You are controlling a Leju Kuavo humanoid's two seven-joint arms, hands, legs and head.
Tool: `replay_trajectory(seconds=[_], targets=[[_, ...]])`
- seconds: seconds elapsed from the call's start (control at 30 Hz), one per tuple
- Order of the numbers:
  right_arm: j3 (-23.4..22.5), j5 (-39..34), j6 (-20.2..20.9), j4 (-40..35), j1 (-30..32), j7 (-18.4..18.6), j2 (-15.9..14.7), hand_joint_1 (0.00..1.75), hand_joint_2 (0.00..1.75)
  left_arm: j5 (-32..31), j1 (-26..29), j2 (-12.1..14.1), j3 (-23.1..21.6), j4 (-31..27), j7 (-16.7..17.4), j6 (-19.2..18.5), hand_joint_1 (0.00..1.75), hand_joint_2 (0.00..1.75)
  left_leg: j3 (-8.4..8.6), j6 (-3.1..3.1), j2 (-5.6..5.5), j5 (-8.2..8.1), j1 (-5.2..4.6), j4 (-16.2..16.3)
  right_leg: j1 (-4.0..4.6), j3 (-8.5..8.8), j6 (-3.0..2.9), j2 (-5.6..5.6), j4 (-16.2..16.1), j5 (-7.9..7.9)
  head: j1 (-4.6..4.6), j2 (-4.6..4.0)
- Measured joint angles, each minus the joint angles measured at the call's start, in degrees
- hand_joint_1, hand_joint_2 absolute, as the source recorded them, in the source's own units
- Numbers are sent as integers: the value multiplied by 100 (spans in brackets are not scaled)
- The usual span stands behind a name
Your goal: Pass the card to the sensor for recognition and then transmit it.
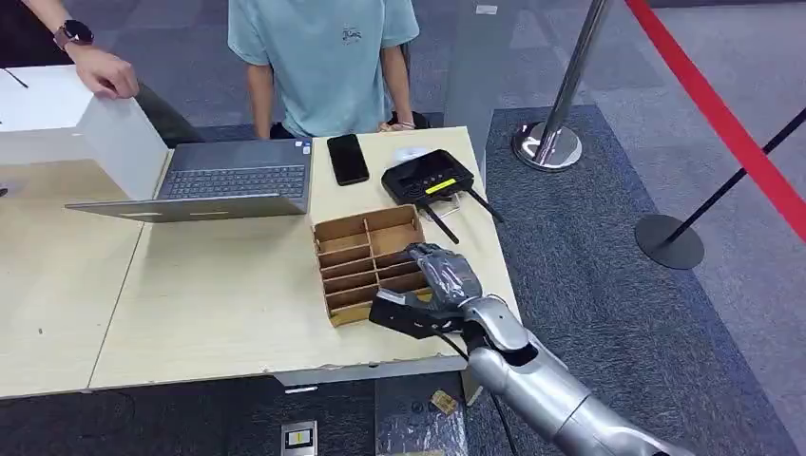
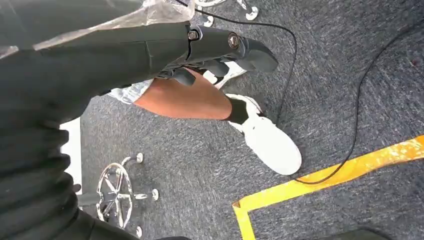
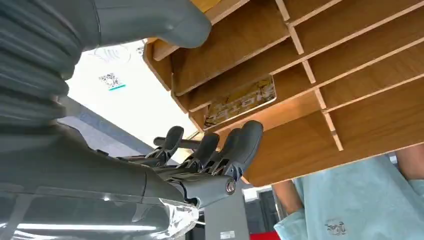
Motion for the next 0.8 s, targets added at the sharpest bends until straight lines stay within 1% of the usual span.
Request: replay_trajectory(seconds=[0.17, 0.33, 0.43, 0.6, 0.63, 0.67, 0.77, 0.8], targets=[[-31, -35, -22, 88, -2, -24, 0, 59, 175, -13, 0, 0, 0, 0, -7, 0, 0, 175, 0, 0, 0, 0, 0, 0, 0, 0, 0, 0, 0, 0, 0, 0], [-44, -70, -63, 164, -7, -37, 0, 66, 175, -28, 0, 0, 0, 0, -9, 0, 0, 175, 0, 0, 0, 0, 0, 0, 0, 1, 0, 0, 0, 0, 0, 0], [-74, -85, -85, 201, -21, -50, 0, 66, 175, -33, 0, 0, 0, 0, -9, -18, 0, 175, 0, 0, 0, 0, 0, 0, 0, 1, 0, 0, 0, 0, 0, 0], [-131, -122, -98, 251, -72, -57, 0, 84, 175, -50, 0, 0, 0, 0, -9, -33, 0, 175, 0, 0, 0, 0, 0, 0, 0, 1, 0, 0, 0, 0, 2, 0], [-133, -136, -105, 258, -80, -59, 0, 84, 175, -52, 0, 2, 0, 0, -9, -33, 0, 175, 0, 0, 0, 0, 0, 0, 0, 1, 0, 0, 0, 0, 0, 0], [-133, -140, -105, 269, -91, -63, 2, 93, 175, -59, 0, 2, 0, 0, -9, -35, 0, 175, -1, 0, 0, 0, 0, 0, 0, 1, 0, 0, 0, 0, 0, 0], [-140, -151, -107, 295, -113, -72, 4, 94, 175, -66, 0, 2, 0, 0, -9, -35, 0, 175, -1, 0, 0, 0, 0, 0, 0, 1, 0, 0, 0, 0, 0, 0], [-142, -151, -109, 297, -120, -72, 7, 91, 175, -68, -1, 2, 0, 0, -9, -35, 0, 175, -1, 0, -1, 0, 0, 0, 0, 1, 0, 0, 0, 0, 0, 0]])
